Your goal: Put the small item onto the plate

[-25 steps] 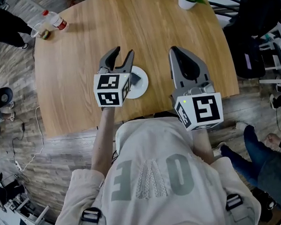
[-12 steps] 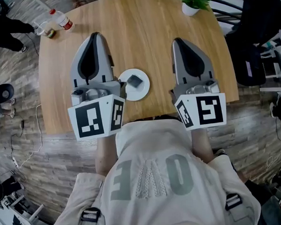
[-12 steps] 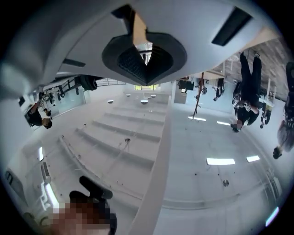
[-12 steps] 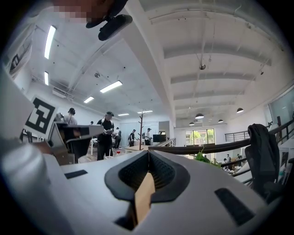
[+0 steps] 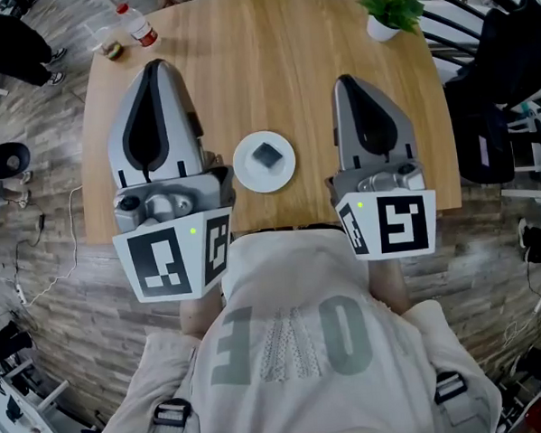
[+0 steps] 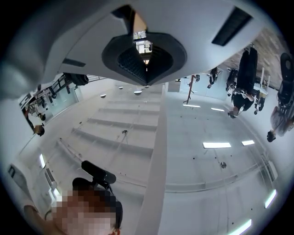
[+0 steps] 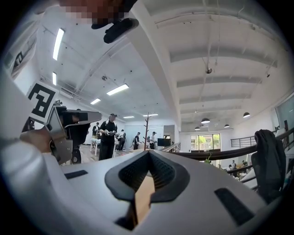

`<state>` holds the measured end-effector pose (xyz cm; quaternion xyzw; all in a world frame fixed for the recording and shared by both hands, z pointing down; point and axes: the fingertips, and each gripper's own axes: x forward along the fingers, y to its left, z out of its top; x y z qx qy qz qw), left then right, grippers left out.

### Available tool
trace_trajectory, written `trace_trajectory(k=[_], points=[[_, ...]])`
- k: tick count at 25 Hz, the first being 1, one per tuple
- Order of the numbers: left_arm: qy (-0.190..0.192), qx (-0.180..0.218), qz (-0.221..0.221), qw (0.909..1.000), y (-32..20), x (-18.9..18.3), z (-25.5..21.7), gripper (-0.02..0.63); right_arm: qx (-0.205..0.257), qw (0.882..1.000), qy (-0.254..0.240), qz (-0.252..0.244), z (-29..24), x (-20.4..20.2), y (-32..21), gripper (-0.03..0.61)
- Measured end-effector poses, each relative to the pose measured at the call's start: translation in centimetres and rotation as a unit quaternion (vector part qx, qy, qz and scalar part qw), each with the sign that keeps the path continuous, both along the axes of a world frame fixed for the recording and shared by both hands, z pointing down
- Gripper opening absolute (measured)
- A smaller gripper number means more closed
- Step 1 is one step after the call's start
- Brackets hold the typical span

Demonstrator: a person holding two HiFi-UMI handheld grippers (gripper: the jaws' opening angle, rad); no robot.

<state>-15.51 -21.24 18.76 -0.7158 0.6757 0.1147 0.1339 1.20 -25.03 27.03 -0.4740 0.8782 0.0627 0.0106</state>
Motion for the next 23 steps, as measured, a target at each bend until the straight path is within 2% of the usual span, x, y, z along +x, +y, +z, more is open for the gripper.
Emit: trace_trajectory(k=[6,23], points=[[-0.011,0.009,-0.01,0.9998,0.6,-0.4,-0.4,0.008,0.01,1.0,-0.008,-0.011,-0.8,-0.6,0.0,0.017],[-0.017,-0.006,-0.009,0.9998,-0.3,-0.9,-0.1,0.008,0.013,1.0,-0.006,-0.023,-0.7,-1.6,-0.9,0.017]])
